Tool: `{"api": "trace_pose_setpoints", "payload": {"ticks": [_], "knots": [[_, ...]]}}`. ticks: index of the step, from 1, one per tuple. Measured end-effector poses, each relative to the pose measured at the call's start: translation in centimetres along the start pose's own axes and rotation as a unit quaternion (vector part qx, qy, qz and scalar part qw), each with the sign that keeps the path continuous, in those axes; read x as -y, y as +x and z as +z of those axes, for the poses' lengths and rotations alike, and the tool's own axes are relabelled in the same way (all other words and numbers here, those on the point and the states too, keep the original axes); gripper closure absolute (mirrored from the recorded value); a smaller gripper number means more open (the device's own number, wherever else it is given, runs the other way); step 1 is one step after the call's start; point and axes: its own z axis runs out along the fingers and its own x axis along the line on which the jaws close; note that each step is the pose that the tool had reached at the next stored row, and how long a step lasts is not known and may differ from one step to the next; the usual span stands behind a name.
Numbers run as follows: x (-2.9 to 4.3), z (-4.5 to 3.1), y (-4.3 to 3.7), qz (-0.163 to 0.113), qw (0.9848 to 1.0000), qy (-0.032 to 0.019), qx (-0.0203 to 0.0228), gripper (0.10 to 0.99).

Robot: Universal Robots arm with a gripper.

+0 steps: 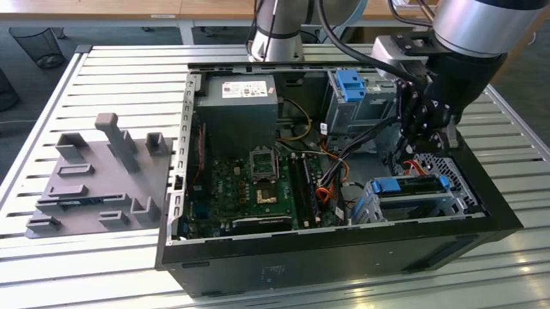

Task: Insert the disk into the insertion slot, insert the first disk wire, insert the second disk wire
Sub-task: 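Insert the second disk wire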

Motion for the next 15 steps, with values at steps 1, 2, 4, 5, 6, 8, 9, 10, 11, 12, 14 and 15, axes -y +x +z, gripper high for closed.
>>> {"api": "trace_pose_setpoints", "payload": {"ticks": [1, 2, 4, 5, 6, 8, 9, 10, 11, 12, 14, 15], "knots": [[0.0, 0.0, 0.1, 0.0, 1.0, -0.0001, 0.0027, 0.937], [0.01, 0.01, 0.23, 0.0, 1.0, -0.0002, 0.0066, 0.937], [0.01, 0.02, 0.51, 0.0, 0.9998, -0.0004, 0.018, 0.937], [0.01, 0.02, 0.64, 0.001, 0.9997, -0.0005, 0.0224, 0.937], [0.01, 0.02, 0.72, 0.001, 0.9997, -0.0005, 0.0239, 0.937], [0.02, 0.03, 0.89, 0.001, 0.9997, -0.0005, 0.0245, 0.937], [0.02, 0.04, 0.96, 0.001, 0.9997, -0.0005, 0.0245, 0.937], [0.02, 0.04, 1.04, 0.001, 0.9997, -0.0005, 0.0245, 0.937], [0.02, 0.05, 1.12, 0.001, 0.9997, -0.0005, 0.0245, 0.937], [0.02, 0.05, 1.18, 0.001, 0.9997, -0.0005, 0.0245, 0.937], [0.03, 0.06, 1.28, 0.001, 0.9997, -0.0004, 0.0245, 0.937], [0.03, 0.07, 1.35, 0.001, 0.9997, -0.0004, 0.0246, 0.937]]}}
